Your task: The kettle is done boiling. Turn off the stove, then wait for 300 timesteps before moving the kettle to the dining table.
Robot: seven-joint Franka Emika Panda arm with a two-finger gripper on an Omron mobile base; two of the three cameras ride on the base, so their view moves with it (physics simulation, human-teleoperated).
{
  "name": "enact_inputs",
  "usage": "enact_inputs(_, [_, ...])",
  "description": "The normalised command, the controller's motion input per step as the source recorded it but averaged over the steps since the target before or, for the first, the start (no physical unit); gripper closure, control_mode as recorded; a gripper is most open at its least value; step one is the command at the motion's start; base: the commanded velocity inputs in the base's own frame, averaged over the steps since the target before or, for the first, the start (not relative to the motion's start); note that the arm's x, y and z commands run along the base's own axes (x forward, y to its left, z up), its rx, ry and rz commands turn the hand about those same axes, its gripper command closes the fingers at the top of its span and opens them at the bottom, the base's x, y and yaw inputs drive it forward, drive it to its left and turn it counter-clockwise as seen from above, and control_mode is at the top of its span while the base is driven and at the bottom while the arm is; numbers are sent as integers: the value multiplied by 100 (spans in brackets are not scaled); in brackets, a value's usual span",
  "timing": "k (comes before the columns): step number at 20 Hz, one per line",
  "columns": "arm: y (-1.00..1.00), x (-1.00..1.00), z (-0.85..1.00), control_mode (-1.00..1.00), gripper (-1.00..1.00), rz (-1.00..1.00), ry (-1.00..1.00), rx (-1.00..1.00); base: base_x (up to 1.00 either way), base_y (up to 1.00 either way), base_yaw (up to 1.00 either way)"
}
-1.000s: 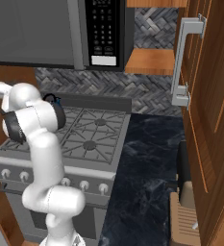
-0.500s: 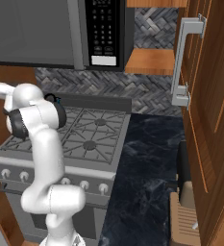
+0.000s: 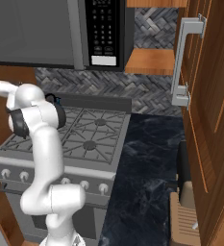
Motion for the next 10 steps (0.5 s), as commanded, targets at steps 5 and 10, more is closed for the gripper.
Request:
enact_inputs(5, [4, 32, -4, -100, -100, 0, 0, 0, 0, 0, 0])
enact_inputs(10, [2, 27, -9, -100, -100, 0, 0, 0, 0, 0, 0])
